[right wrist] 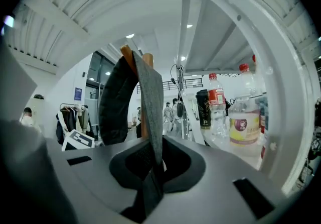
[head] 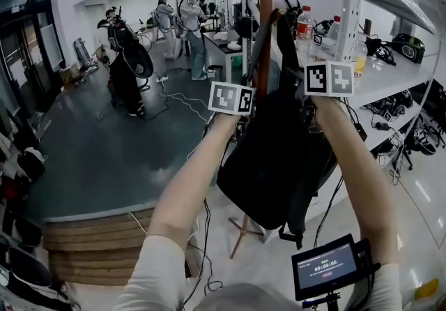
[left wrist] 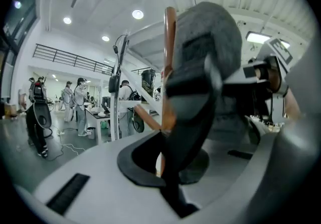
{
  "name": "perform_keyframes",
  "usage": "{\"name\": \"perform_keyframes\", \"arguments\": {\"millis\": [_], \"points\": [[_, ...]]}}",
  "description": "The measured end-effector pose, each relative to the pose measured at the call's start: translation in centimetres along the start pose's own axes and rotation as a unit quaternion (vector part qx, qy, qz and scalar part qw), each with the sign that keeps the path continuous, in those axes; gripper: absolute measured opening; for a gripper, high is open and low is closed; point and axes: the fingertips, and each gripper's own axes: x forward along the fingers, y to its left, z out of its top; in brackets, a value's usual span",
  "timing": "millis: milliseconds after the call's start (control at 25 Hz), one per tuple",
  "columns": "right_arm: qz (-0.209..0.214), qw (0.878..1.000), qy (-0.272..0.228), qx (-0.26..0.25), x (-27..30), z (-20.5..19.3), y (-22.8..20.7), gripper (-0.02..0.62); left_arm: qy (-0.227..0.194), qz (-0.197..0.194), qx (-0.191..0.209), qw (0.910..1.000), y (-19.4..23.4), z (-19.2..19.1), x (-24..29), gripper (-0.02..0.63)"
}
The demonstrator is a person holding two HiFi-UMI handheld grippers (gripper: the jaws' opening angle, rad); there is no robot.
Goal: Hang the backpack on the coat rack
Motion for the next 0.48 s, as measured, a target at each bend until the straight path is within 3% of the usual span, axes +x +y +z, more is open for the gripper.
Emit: {"name": "perform_keyframes", "arguments": {"millis": [160, 400, 480], "points": [[-0.009, 0.999, -0.035, -0.023, -1.2, -0.7, 0.4, 0.038, -0.029, 0.018, 0.032, 0.9989, -0.1, -3.6, -1.2, 0.005], [-0.014, 0.993, -0.107, -0.044, -4.3, -0.8, 0.1, 0.041, -0.145, -0.025, 0.060, 0.9872, -5.0, -3.0, -7.1, 0.005], [-0.007, 0.991, -0.127, -0.036, -5.5, -0.9, -0.3, 0.049, -0.184, -0.036, 0.064, 0.9802, -6.5, -2.1, -9.4, 0.075]]}}
